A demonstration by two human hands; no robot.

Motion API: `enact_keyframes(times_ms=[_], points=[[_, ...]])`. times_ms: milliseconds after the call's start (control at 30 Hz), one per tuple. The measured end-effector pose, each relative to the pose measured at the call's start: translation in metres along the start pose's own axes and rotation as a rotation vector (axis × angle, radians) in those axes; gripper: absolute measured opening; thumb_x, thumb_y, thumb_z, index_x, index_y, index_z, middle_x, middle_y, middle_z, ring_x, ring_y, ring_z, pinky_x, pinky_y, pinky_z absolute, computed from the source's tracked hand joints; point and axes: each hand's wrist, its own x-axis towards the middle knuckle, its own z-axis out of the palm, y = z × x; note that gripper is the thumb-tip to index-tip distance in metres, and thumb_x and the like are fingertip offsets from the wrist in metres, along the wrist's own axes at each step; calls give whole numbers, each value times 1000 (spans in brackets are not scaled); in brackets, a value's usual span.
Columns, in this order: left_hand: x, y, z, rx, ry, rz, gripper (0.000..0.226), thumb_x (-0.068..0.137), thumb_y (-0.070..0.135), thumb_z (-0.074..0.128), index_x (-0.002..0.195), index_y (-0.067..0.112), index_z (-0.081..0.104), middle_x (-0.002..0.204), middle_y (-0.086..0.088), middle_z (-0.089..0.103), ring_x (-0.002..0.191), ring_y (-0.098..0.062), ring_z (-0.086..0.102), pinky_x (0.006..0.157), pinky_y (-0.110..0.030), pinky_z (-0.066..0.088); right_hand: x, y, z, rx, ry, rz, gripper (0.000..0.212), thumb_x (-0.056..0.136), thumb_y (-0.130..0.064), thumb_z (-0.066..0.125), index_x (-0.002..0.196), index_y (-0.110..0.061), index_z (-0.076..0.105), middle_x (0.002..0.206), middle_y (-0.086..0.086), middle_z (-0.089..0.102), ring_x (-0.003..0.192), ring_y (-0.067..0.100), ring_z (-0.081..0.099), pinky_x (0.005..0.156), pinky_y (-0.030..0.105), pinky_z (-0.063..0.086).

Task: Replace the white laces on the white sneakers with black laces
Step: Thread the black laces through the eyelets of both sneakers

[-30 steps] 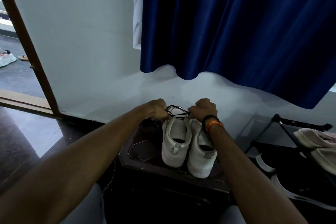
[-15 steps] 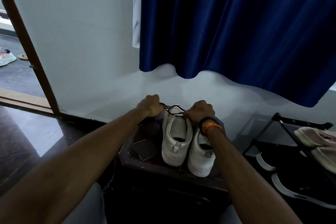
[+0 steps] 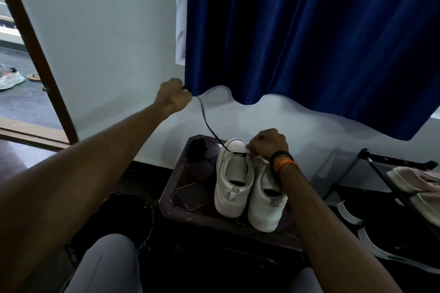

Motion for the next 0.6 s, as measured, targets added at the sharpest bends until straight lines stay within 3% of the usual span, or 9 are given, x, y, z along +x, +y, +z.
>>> enact_keyframes(times_ms=[33,67,133,200,300,467,600], points=[[-2,5,3,-44,-55,45,17,95,23,62,100,7,65,94,-6,65,87,-20,60,67,-25,42,-2,-5,-4,114,-4,-23,13,80,-15,73,89,-8,78,88,10,77,82,22,71,77,33,61],[-6,11,9,-91,-119,86,15,95,23,63,96,9,68,91,-4,66,82,-15,62,67,-25,42,-6,-12,-9,283,-23,-26,12,82,-11,69,89,-6,77,87,12,77,75,20,72,64,29,60],[-17,25,22,-235,-264,157,14,98,20,62,94,10,72,92,-5,70,61,0,57,64,-25,41,-16,-27,-21,626,-121,14,17,88,-8,62,97,-1,74,93,16,77,68,17,72,40,19,41],[-30,39,34,-404,-372,210,20,103,18,56,100,3,69,103,-10,73,48,2,46,53,-22,36,-20,-37,-33,766,-205,13,21,94,-8,51,104,0,69,95,18,75,66,17,71,39,17,29],[-42,58,45,-597,-505,227,24,107,21,47,94,5,59,109,-4,74,52,-8,43,44,-18,30,-19,-47,-48,749,-227,-62,21,100,-7,37,102,-7,58,92,19,75,57,17,62,37,18,27],[-51,77,56,-621,-710,122,30,110,18,36,82,15,48,81,-5,61,49,-11,46,36,-17,25,-14,-50,-57,737,-199,-140,13,99,0,41,108,-6,48,75,14,63,51,14,50,35,18,29],[-46,80,50,-579,-601,91,31,104,10,40,75,17,49,68,-1,49,47,-8,33,38,-18,23,-13,-41,-69,693,-200,-200,3,96,-10,61,94,-9,60,70,6,59,48,9,45,37,18,28]])
